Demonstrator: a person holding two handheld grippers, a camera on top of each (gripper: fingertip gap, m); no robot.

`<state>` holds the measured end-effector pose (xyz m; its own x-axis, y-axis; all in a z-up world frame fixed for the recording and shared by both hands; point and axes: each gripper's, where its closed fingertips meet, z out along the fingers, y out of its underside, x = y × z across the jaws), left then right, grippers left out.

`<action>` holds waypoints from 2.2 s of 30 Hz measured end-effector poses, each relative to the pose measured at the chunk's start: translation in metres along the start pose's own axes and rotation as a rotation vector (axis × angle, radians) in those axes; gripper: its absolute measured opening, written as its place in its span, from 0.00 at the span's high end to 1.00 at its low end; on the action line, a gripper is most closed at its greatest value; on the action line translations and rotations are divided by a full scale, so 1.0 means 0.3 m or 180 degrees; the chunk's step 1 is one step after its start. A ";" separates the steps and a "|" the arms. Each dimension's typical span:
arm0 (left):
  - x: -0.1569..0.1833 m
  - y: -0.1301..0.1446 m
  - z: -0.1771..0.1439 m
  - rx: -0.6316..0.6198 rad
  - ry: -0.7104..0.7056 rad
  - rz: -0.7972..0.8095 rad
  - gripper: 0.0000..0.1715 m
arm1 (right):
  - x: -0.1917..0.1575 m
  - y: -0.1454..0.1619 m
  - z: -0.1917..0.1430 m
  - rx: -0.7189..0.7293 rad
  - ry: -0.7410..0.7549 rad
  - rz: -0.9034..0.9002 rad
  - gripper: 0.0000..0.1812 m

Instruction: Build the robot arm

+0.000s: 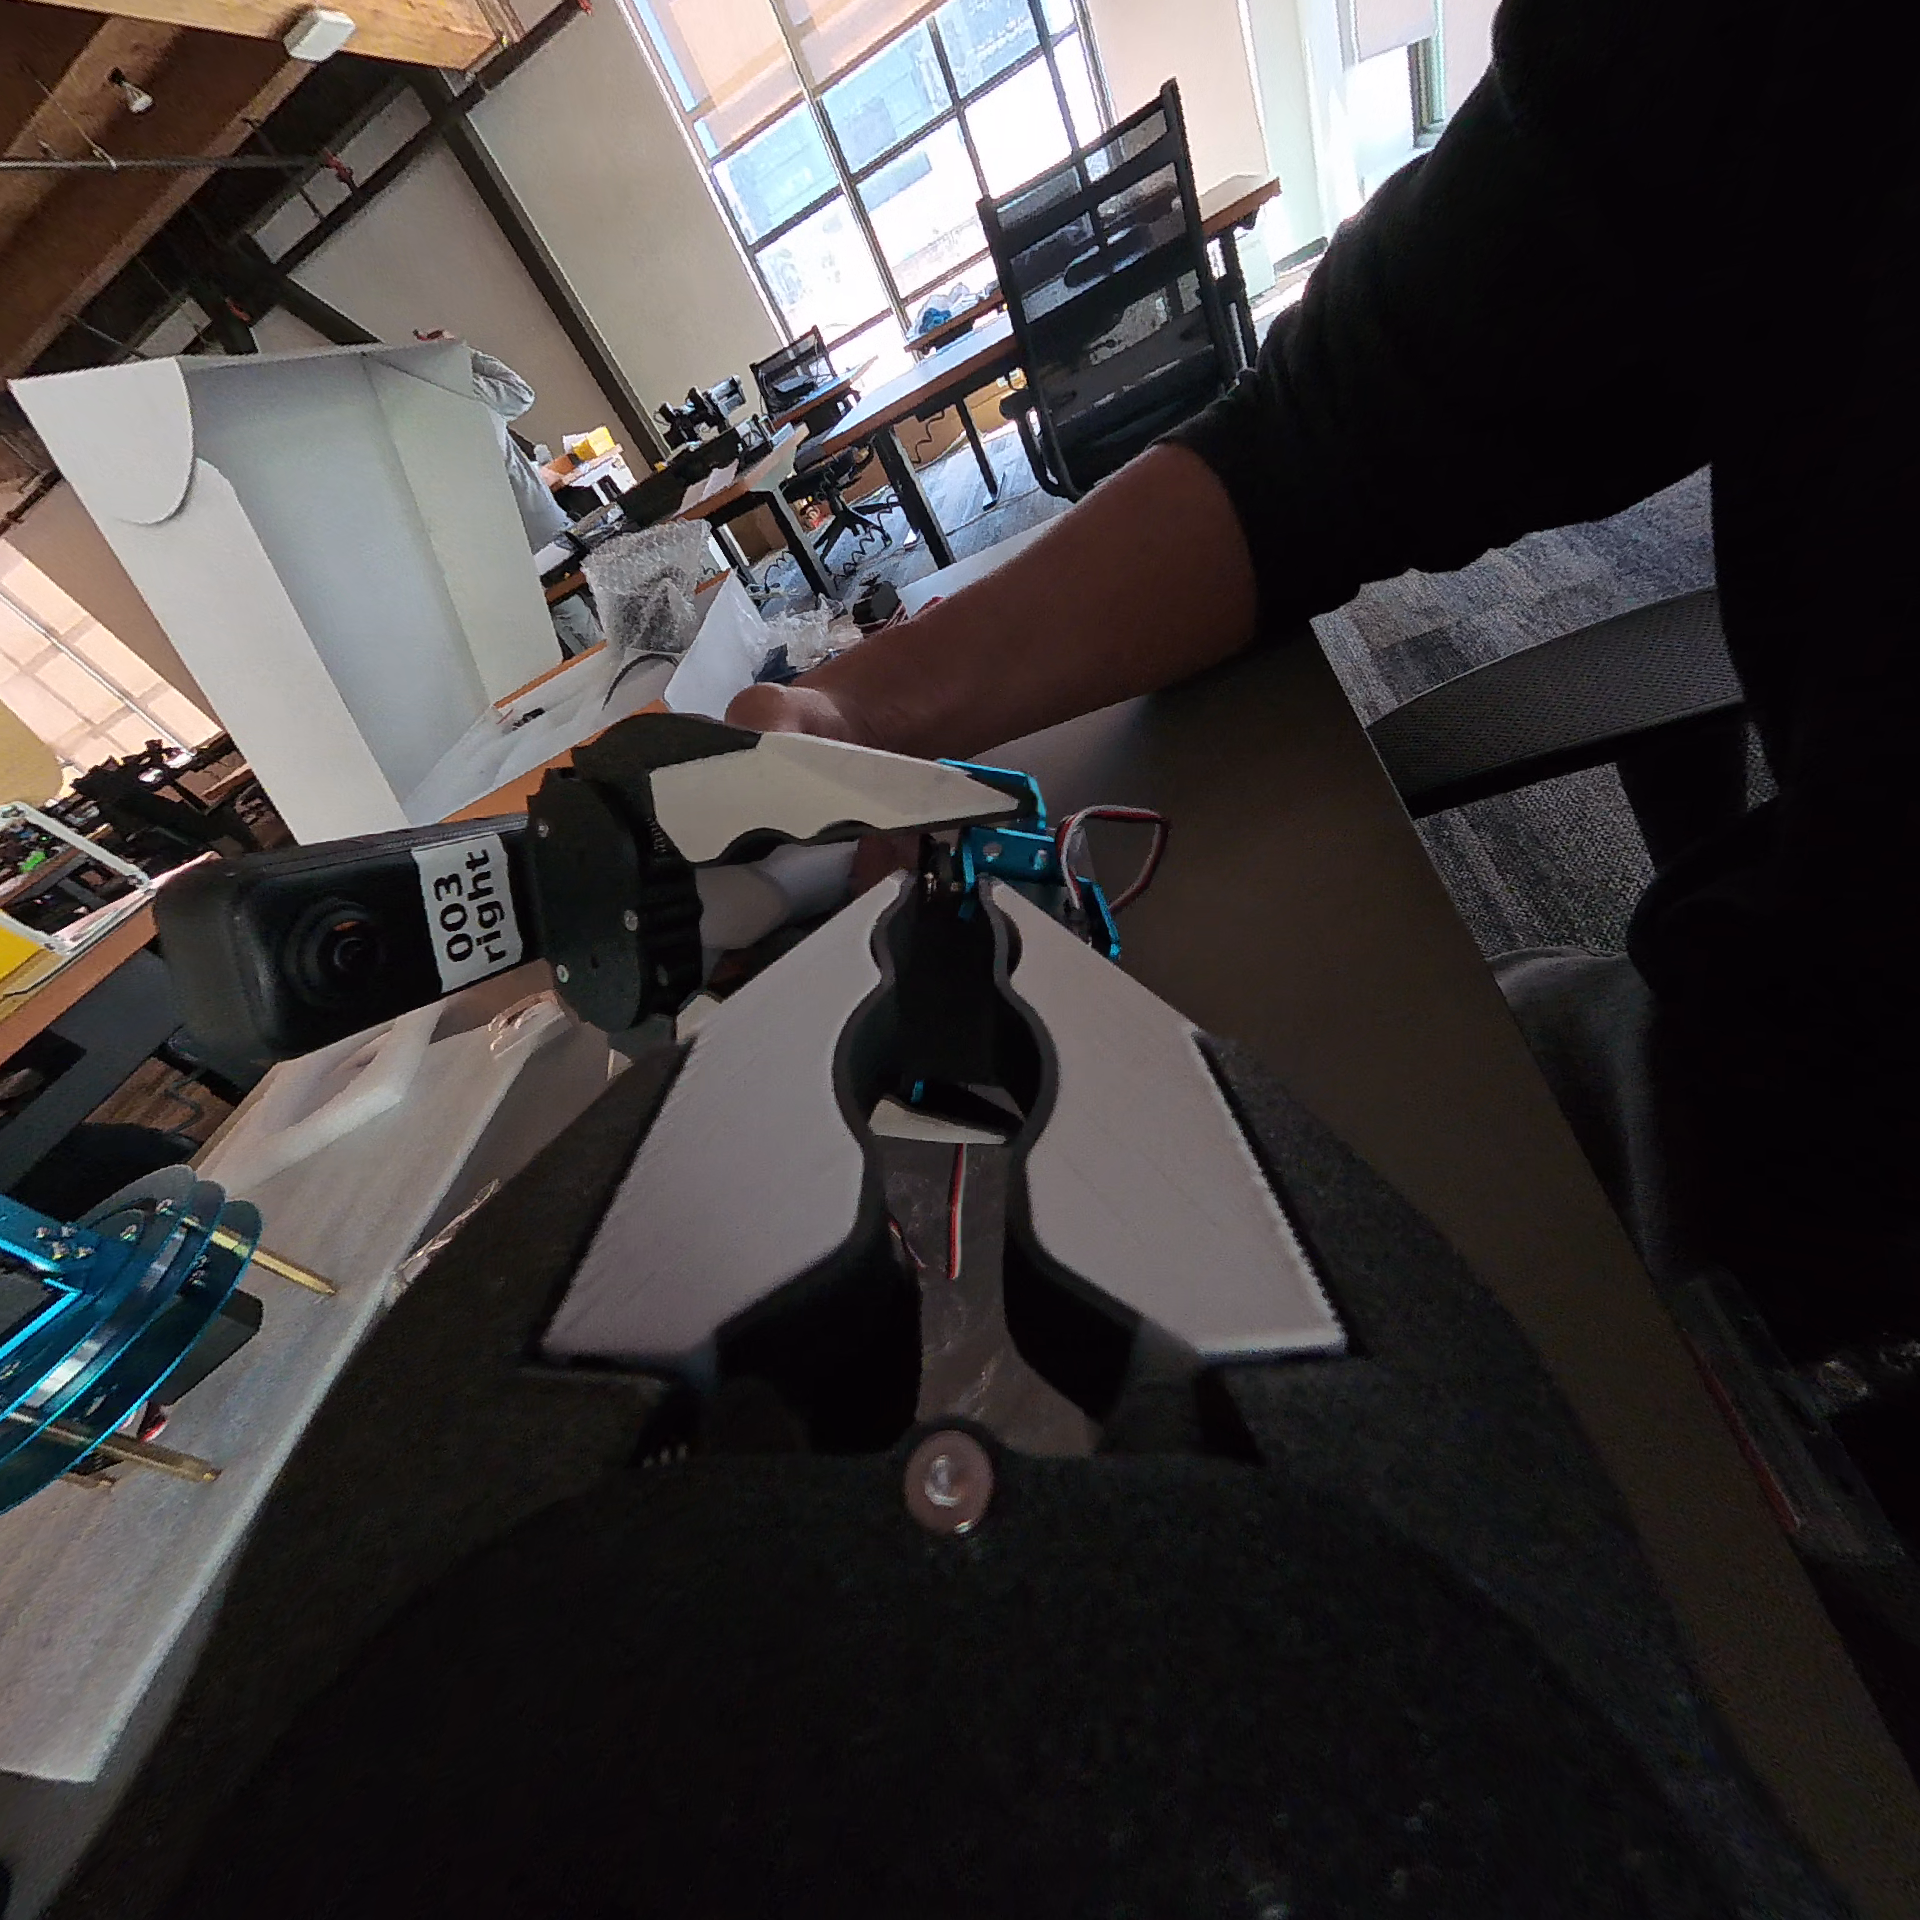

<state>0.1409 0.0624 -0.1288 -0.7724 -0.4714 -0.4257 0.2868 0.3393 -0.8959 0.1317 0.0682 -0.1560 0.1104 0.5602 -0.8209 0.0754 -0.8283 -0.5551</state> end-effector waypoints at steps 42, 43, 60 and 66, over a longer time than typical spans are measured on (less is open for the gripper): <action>-0.032 0.194 0.050 -0.0779 -0.0170 -0.0206 0.95 | 0.128 -0.002 -0.207 0.0279 0.1971 -0.0487 0.69; -0.032 0.198 0.049 -0.0802 -0.0168 -0.0213 0.95 | 0.116 0.007 -0.198 0.0162 0.2126 -0.0641 0.74; -0.060 0.228 0.051 -0.0850 -0.0166 -0.0517 0.95 | 0.153 0.009 -0.164 -0.0876 0.4043 -0.2211 0.98; -0.042 0.227 0.051 -0.0868 -0.0090 -0.0480 0.95 | 0.145 0.022 -0.146 -0.0860 0.3748 -0.2005 0.98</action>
<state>0.1788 0.0791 -0.1864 -0.7775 -0.5541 -0.2975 0.0047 0.4680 -0.8837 0.1804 0.0870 -0.1895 0.7478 0.6211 0.2344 0.6015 -0.4846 -0.6351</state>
